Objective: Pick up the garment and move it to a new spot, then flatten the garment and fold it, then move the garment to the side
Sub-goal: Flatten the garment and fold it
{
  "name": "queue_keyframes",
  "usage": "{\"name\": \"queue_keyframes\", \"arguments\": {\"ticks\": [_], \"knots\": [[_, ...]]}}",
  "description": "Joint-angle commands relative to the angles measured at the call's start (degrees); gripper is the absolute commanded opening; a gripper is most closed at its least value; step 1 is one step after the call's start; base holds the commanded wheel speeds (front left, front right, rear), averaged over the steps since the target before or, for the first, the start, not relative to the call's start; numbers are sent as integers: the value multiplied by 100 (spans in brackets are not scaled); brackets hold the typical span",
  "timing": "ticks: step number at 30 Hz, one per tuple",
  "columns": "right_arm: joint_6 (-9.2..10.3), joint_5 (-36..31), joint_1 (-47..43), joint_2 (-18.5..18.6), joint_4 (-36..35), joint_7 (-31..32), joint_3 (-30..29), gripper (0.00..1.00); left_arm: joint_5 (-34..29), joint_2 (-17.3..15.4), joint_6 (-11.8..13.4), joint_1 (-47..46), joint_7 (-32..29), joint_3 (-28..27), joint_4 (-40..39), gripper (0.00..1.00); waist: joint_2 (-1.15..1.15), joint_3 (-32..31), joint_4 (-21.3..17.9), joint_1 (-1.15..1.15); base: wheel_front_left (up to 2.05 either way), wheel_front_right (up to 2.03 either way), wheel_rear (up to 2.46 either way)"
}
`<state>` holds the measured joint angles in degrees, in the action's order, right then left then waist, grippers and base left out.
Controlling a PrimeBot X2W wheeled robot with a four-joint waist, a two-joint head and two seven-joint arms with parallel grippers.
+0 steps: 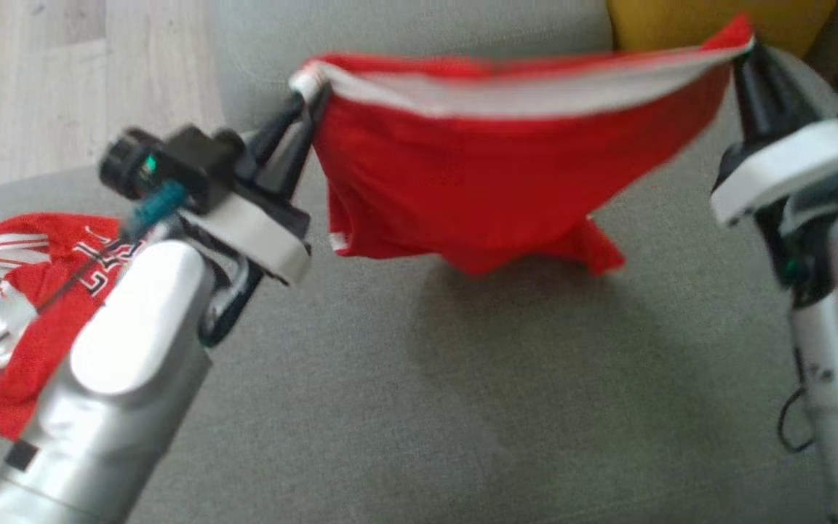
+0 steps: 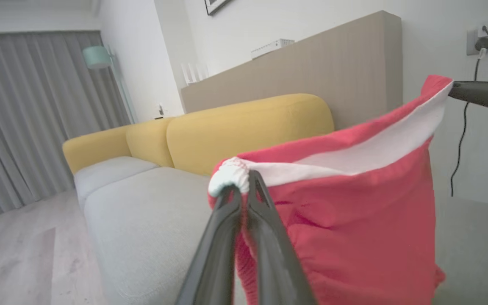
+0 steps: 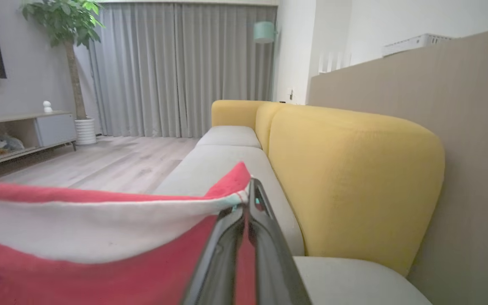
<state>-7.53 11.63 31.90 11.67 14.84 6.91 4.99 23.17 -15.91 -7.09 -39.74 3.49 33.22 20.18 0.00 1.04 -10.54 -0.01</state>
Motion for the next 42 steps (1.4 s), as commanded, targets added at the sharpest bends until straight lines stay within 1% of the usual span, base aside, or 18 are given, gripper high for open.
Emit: {"name": "queue_keyframes", "arguments": {"ticks": [1,4,5,8,10,14,18,21,23,25,27,28,29,32,35,37,40,42], "knots": [[4,175,321,141,-193,146,177,0,60,-269,-9,-393,-100,-300,-226,0,0,-83,34,1,0,0,0],[4,364,335,305,-153,399,275,0,197,-355,-10,-398,-244,-373,-342,0,0,-138,95,1,0,0,0],[4,364,335,305,-153,399,275,0,197,-355,-10,-398,-244,-373,-342,0,0,-138,95,1,0,0,0],[4,626,90,355,-152,692,302,0,429,-428,-11,-137,-387,-433,-473,0,0,-150,150,1,0,0,0],[4,766,-107,402,-207,890,323,0,531,-500,-12,63,-490,-423,-589,0,0,-109,198,1,0,0,0],[4,835,-288,560,-367,1182,367,0,635,-645,6,241,-643,-449,-805,0,0,77,253,1,0,0,0],[4,959,30,603,-420,1428,454,0,731,-690,0,-37,-859,-477,-986,0,0,525,232,1,0,0,0],[4,1089,672,657,-226,1453,648,0,796,-664,-7,-558,-965,-558,-876,0,0,974,187,1,0,0,0],[4,1099,1261,700,80,1337,810,0,768,-645,-16,-1039,-988,-544,-643,0,0,1283,148,1,0,0,0],[4,1119,1928,646,536,1158,861,0,713,-589,-23,-1601,-933,-531,-327,0,0,1559,122,1,0,0,0],[4,1048,2630,560,1044,897,891,0,626,-501,-27,-2217,-756,-547,43,0,0,1777,114,1,0,0,0],[4,1010,2975,489,1309,704,843,0,585,-446,-27,-2516,-616,-591,244,0,0,1860,109,1,0,0,0],[4,816,3602,383,1831,250,745,0,470,-342,-12,-3073,-277,-670,648,0,0,1983,111,1,0,0,0],[4,472,4254,231,2549,-465,550,0,351,-162,18,-3637,316,-753,1197,0,0,2024,120,1,0,0,0],[4,199,4478,153,3125,-1015,447,0,305,8,7,-3830,791,-712,1611,0,0,1979,135,1,0,0,0],[4,174,4404,135,3471,-1204,426,0,325,114,-8,-3725,958,-623,1793,0,0,1904,157,1,0,0,0],[4,252,4079,211,3878,-1287,575,0,444,256,-29,-3292,1063,-381,1939,0,0,1786,189,1,0,0,0],[4,384,3759,291,4078,-1226,760,0,601,311,-35,-2864,1090,-121,1917,0,0,1723,193,1,0,0,0]]}}
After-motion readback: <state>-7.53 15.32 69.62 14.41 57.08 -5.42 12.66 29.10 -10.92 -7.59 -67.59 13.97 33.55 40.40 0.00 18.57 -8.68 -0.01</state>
